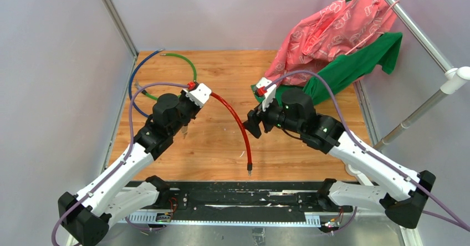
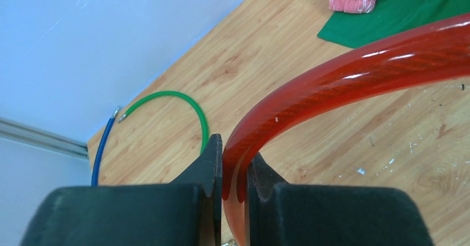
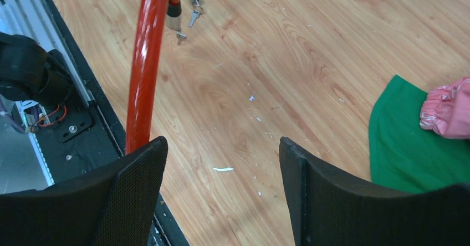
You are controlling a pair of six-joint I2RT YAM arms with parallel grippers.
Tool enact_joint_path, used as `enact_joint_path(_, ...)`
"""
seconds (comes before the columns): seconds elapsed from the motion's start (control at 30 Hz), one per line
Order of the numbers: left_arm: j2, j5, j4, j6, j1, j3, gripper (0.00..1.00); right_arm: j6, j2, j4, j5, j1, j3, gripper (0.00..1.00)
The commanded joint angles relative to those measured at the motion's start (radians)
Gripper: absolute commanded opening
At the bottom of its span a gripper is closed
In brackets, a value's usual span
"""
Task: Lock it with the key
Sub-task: Adjust the lock.
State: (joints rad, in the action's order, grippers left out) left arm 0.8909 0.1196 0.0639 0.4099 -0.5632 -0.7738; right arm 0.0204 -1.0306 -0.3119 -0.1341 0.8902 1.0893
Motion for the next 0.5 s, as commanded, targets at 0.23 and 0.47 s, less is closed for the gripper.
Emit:
enact_joint_path(0.23,-0.025,-0.015,-0.023,0.004,0.002,-0.010,0.00,-0.090,0.048,-0.157,0.286,0.007,0.159,0.79)
enact_joint_path(0.47,-0.017,-0.030,-0.024,-0.007,0.002,-0.012,0.00,-0.070,0.091,-0.002,-0.300,0.008,0.061,0.86)
